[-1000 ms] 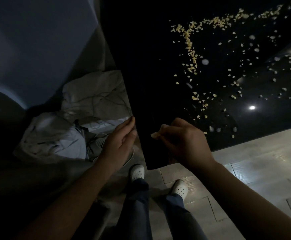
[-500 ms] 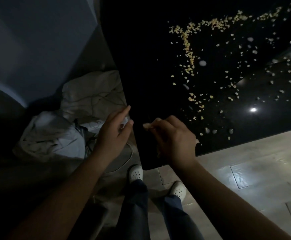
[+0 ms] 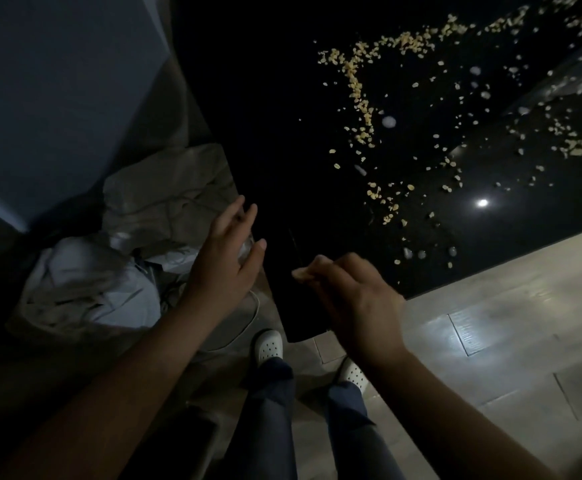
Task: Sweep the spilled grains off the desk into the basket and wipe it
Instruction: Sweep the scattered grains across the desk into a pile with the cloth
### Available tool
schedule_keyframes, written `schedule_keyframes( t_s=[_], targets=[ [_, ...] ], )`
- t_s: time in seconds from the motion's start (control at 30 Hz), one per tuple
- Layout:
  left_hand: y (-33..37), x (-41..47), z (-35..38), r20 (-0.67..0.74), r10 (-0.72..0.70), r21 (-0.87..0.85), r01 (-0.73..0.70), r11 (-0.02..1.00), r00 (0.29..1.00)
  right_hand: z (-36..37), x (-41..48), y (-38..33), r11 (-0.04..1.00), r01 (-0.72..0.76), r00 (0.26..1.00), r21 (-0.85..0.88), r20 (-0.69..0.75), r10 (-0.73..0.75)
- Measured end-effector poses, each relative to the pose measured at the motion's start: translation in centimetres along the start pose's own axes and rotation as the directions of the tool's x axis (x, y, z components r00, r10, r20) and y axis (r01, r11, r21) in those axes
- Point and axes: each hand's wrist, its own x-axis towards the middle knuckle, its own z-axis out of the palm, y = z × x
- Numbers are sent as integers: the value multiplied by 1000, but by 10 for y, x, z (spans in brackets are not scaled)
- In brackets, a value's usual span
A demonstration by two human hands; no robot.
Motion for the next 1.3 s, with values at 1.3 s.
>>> schedule_keyframes(
  t_s=[1.3],
  targets=[
    [-25, 15, -28, 102, 108, 25, -111, 994, 989, 0, 53, 33, 926, -352, 920, -137, -235, 315]
  ],
)
